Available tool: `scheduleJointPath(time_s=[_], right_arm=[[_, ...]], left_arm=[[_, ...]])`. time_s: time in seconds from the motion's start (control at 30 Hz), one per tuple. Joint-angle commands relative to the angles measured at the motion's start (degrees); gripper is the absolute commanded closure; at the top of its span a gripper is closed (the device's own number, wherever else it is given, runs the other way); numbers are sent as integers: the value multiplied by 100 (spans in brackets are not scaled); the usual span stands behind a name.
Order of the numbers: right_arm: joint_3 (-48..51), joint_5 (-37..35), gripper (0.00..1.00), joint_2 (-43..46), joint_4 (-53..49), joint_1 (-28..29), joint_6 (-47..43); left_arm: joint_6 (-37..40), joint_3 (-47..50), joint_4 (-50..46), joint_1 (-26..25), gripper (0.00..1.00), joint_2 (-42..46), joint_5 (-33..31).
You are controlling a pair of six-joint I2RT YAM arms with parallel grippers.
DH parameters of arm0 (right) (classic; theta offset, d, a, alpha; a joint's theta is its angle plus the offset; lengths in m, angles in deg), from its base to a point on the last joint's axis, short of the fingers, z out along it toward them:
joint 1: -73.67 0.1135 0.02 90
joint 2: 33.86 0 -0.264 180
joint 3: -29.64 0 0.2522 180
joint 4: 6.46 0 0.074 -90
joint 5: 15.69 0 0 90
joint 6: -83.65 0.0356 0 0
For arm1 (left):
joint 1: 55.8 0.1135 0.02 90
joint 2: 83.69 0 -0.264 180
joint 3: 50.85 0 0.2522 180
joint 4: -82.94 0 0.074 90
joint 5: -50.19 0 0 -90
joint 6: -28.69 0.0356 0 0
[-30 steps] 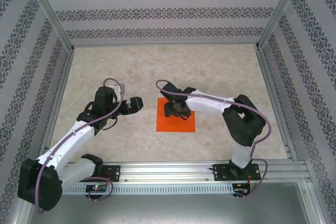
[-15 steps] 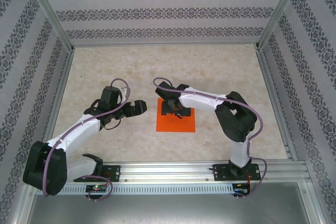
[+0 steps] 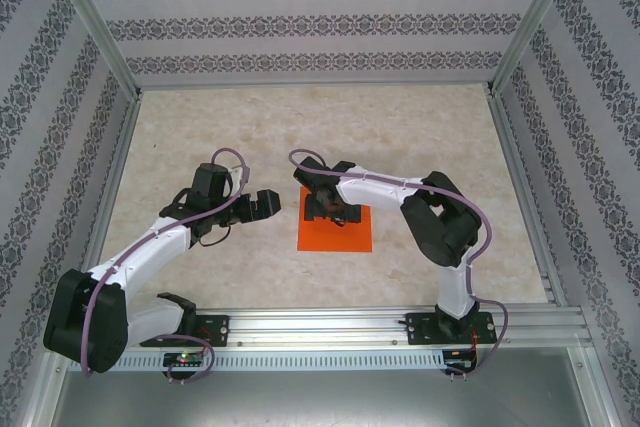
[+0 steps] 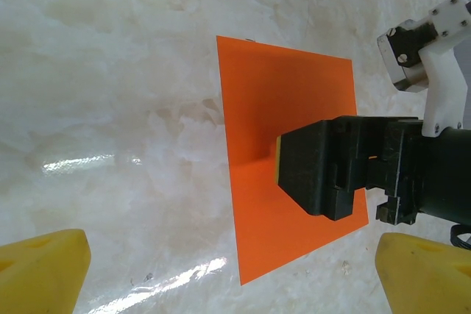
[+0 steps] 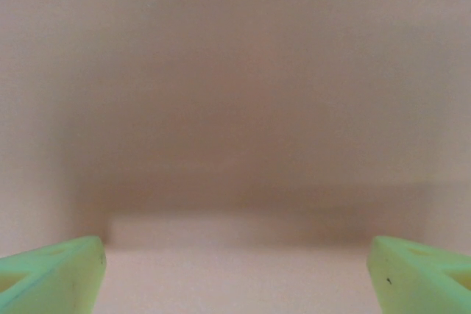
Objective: Fold a paper plane with a square sheet of paper (pick it up from the middle)
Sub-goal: Move the square sheet of paper to the center of the table, then fold the square sheet of paper in half at the center of the table.
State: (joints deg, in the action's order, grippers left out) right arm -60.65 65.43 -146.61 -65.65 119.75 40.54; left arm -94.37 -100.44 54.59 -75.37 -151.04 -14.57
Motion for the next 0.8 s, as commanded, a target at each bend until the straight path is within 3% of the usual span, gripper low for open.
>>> scheduleJointPath(time_s=[0.0,0.3,0.77], right_arm=[[-33,7,7,-128,92,-54,19],[428,369,7,-437,492,-25,145],[171,323,11,-349,300,28,-108]], left_arm=[[124,-156,70,-56,0,-29,109],[125,-131,112,-65,0,-58,149],[107,-102,144,-70,0,-52,188]])
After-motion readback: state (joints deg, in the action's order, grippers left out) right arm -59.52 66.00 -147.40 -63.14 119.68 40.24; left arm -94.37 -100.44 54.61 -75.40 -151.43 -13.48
